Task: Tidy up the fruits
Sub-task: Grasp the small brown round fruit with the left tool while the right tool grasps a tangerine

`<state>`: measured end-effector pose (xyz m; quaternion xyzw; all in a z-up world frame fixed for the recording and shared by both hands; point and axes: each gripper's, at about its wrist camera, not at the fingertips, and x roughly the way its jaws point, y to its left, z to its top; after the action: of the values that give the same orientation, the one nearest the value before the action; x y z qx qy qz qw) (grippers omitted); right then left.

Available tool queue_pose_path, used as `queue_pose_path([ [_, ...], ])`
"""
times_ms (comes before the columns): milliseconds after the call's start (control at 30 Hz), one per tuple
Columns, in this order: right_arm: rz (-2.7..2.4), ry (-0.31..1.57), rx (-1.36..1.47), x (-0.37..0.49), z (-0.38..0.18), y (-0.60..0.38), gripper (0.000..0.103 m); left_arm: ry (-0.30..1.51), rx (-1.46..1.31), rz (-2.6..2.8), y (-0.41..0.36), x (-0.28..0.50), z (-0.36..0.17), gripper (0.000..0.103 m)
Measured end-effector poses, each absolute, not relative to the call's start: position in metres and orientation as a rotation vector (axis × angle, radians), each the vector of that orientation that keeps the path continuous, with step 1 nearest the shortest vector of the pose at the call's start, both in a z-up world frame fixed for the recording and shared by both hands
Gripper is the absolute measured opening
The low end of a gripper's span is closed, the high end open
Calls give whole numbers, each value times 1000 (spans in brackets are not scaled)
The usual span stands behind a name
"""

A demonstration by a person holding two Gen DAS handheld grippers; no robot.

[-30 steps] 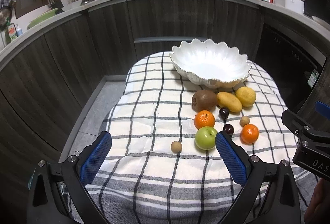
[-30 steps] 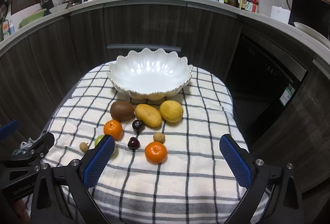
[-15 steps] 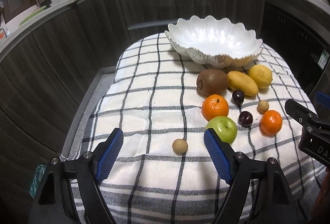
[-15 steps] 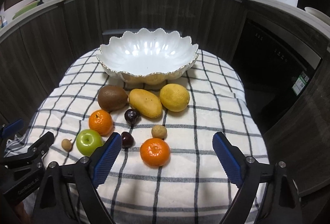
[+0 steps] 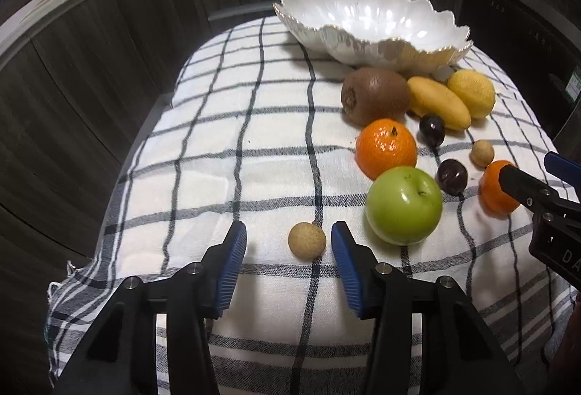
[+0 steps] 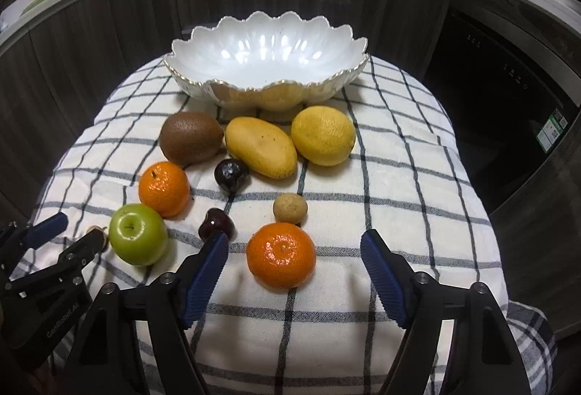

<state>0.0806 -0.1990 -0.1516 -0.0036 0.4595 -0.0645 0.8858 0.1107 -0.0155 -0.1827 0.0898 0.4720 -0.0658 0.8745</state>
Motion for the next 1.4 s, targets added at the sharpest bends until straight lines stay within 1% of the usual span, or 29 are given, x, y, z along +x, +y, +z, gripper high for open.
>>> queue_pose_path([
  [133, -130, 967, 1, 83, -157, -201, 73, 983, 196, -144, -18, 113, -186, 46],
  [233, -123, 974, 9, 85, -160, -203, 73, 980, 198, -148, -19, 114, -189, 41],
  [300, -121, 980, 12, 86, -163, -204, 70, 986, 200, -153, -20, 114, -192, 38],
  [367, -119, 983, 15, 86, -165, -204, 68, 997, 195, -162, -22, 115, -195, 32],
  [467, -115, 988, 21, 86, -166, -205, 68, 990, 203, -168, -24, 113, -195, 29],
  [600, -110, 986, 22, 87, -166, -204, 68, 986, 206, -164, -24, 113, -196, 29],
  [733, -107, 985, 19, 87, -166, -203, 68, 986, 205, -162, -23, 112, -195, 23],
  [1033, -99, 990, 19, 88, -167, -201, 68, 971, 204, -170, -21, 109, -193, 23],
  [1100, -93, 994, 20, 89, -168, -200, 60, 961, 202, -163, -20, 109, -190, 23],
  [1133, -89, 999, 21, 89, -169, -200, 58, 957, 201, -161, -20, 109, -190, 23],
  [1333, -86, 1010, 27, 90, -174, -199, 57, 958, 197, -157, -18, 109, -190, 23],
  [1367, -84, 1010, 28, 90, -175, -200, 51, 957, 196, -158, -18, 109, -190, 23],
  [1400, -83, 1013, 28, 91, -176, -200, 48, 956, 196, -157, -18, 109, -189, 23],
])
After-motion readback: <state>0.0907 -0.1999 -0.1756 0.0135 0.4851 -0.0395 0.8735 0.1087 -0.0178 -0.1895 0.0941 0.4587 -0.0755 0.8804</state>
